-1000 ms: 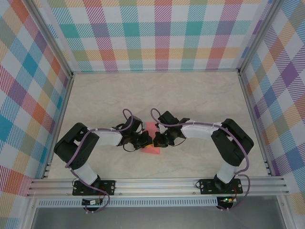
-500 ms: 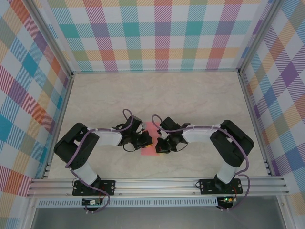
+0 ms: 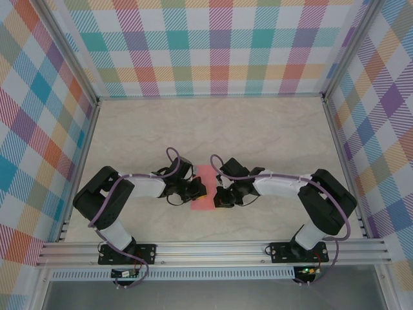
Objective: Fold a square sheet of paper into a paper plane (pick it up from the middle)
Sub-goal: Fold the triangle a second time at the center of the table.
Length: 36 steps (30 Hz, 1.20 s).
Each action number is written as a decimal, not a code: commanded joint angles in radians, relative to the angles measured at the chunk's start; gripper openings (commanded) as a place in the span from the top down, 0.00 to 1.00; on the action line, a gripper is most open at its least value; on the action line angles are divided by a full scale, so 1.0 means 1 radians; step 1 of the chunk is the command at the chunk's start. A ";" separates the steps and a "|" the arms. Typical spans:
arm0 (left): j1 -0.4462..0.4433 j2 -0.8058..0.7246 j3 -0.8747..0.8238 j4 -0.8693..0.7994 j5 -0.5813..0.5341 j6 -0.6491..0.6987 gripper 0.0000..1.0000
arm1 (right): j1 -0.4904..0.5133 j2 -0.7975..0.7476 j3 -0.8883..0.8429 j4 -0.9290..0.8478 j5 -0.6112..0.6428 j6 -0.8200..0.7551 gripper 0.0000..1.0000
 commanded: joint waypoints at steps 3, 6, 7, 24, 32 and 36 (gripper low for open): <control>-0.016 0.019 -0.033 -0.090 -0.076 0.009 1.00 | 0.007 0.055 0.051 0.042 -0.005 0.029 0.99; -0.017 0.019 -0.033 -0.086 -0.072 0.009 1.00 | 0.008 0.091 0.069 0.064 -0.005 0.029 0.99; -0.017 0.018 -0.033 -0.084 -0.070 0.010 1.00 | 0.009 0.104 0.077 0.062 -0.004 0.028 0.99; 0.075 0.025 0.002 -0.050 -0.059 0.218 1.00 | 0.013 0.157 -0.022 -0.030 0.072 -0.018 1.00; 0.169 0.064 -0.018 -0.004 -0.066 0.288 1.00 | 0.013 0.155 -0.041 -0.034 0.072 -0.014 1.00; 0.229 0.039 -0.007 -0.046 -0.067 0.325 1.00 | 0.013 0.149 -0.045 -0.038 0.075 -0.014 1.00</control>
